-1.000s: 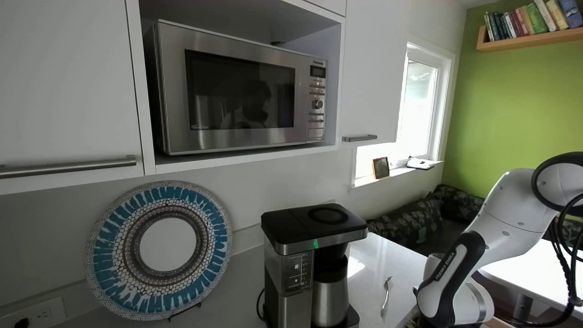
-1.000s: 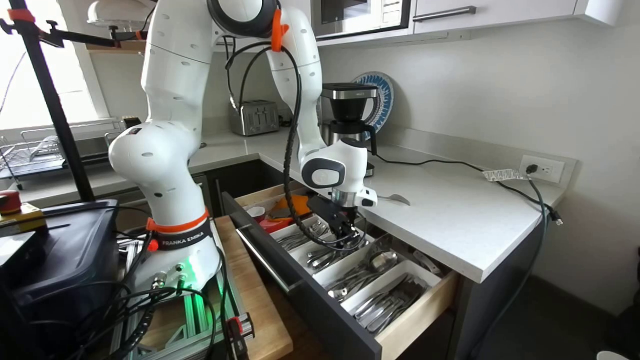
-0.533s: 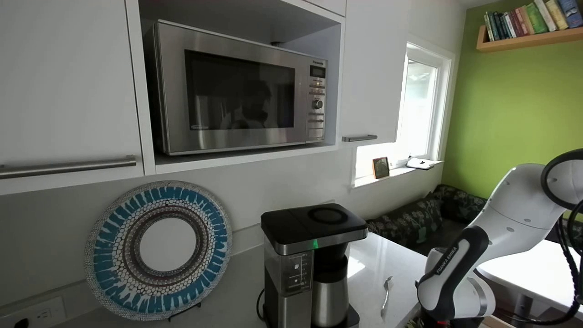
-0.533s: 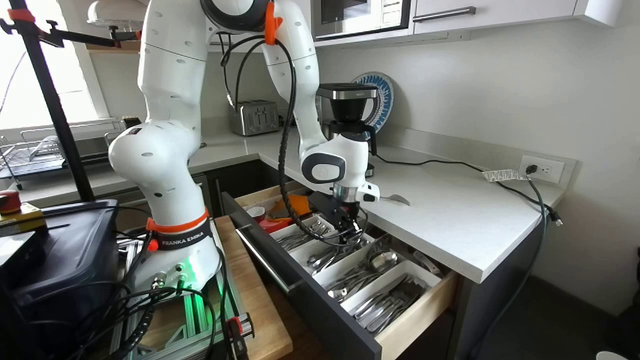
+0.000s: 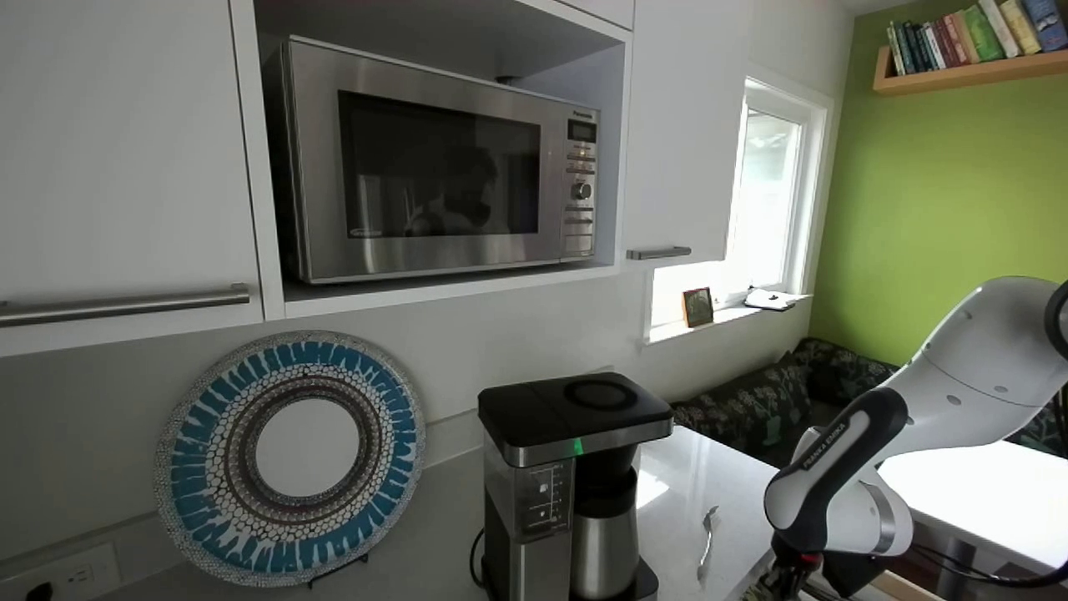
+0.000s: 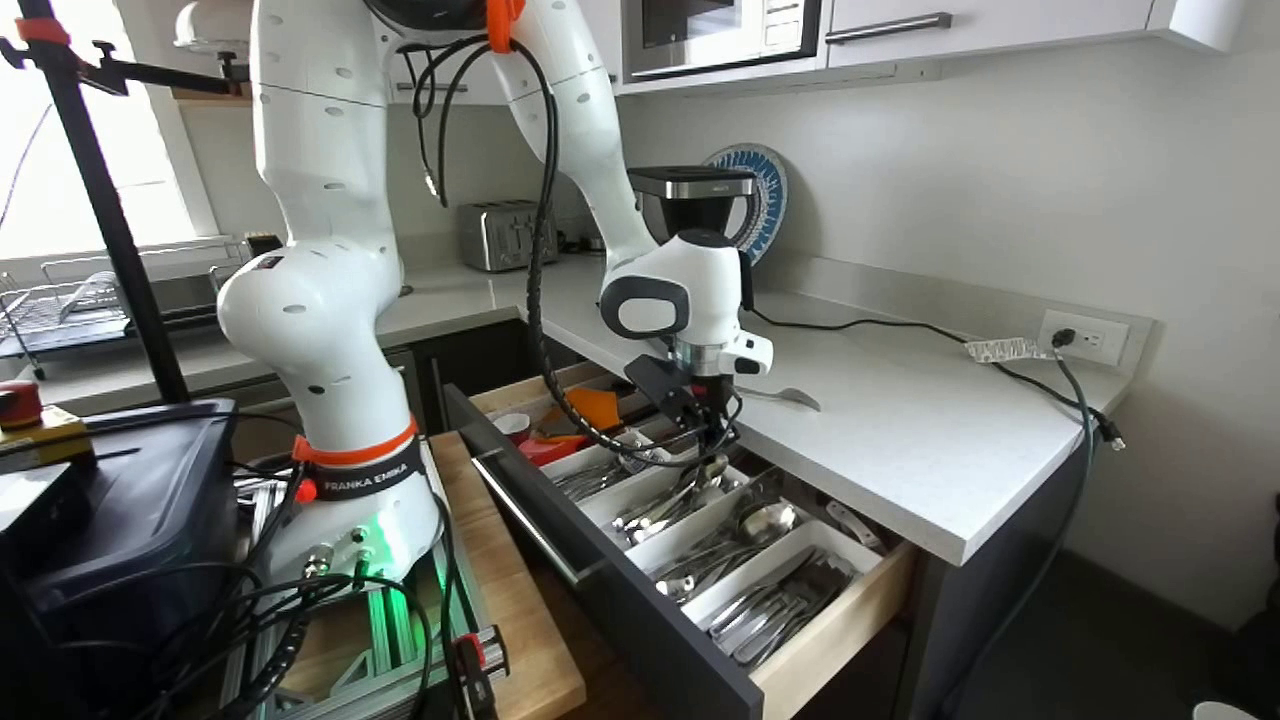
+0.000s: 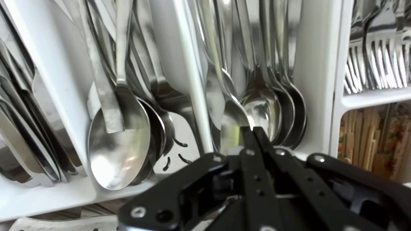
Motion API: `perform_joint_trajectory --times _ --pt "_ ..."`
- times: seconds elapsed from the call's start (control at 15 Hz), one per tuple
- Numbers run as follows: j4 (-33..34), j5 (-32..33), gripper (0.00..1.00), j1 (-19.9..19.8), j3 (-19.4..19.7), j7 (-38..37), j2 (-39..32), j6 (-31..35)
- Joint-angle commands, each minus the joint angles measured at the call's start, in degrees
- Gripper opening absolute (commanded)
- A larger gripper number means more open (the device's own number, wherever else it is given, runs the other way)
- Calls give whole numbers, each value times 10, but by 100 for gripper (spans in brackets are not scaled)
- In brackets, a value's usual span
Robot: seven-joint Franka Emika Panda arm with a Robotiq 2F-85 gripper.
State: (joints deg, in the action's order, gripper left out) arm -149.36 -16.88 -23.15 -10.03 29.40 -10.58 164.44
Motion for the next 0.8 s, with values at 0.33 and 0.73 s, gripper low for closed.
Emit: perform_joint_trajectory --times 0.33,0.73 --pt "-50 50 1 55 80 -49 88 -41" --pt "-42 89 3 95 144 -63 102 -52"
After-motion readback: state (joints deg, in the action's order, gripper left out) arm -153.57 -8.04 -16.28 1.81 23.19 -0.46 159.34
